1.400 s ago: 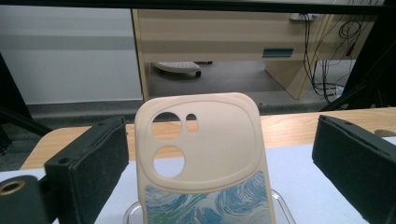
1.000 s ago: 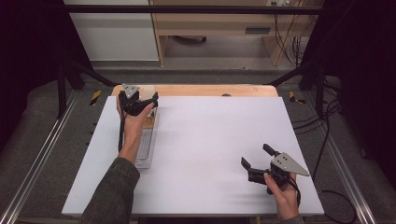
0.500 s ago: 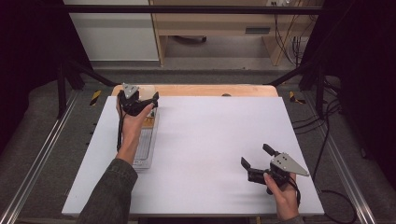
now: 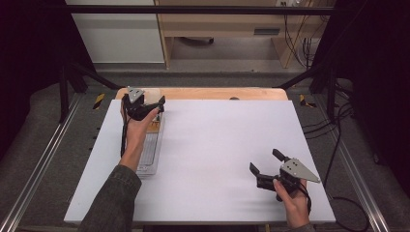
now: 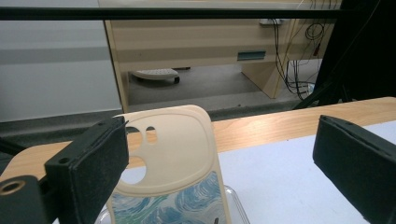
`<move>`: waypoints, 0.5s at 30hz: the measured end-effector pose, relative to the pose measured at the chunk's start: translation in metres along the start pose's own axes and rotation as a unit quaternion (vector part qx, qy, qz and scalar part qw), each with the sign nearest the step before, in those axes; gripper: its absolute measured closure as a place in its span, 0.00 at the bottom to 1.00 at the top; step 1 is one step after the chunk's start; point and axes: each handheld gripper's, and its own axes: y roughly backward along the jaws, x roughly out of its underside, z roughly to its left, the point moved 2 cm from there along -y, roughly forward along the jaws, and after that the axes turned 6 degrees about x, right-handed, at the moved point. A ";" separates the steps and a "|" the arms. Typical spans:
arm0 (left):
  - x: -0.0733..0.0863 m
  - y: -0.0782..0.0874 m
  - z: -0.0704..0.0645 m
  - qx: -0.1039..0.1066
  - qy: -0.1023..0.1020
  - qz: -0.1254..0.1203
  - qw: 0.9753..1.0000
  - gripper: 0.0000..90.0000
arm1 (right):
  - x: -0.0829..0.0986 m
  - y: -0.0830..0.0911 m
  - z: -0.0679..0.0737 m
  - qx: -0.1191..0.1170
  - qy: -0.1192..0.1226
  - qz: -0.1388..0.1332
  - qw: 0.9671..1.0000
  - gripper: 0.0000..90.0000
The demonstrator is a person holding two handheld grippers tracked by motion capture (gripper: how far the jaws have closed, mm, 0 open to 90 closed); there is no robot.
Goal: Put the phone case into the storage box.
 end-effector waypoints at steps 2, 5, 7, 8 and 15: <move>0.000 0.000 -0.001 0.003 -0.001 0.001 1.000 0.03 | 0.000 0.000 0.000 0.000 0.001 0.000 1.000 0.03; 0.000 0.000 -0.002 0.005 -0.002 0.001 1.000 0.03 | 0.000 0.000 -0.001 0.001 0.001 -0.001 1.000 0.03; -0.001 0.001 -0.003 0.008 -0.003 0.000 1.000 0.03 | 0.000 0.000 -0.001 0.001 0.001 -0.001 1.000 0.03; -0.002 0.001 -0.003 0.009 -0.005 -0.001 1.000 0.03 | 0.000 0.000 -0.001 0.001 0.001 0.000 1.000 0.03; -0.004 0.003 -0.009 0.020 -0.010 -0.006 1.000 0.04 | 0.000 0.000 0.000 0.000 0.000 0.000 1.000 0.03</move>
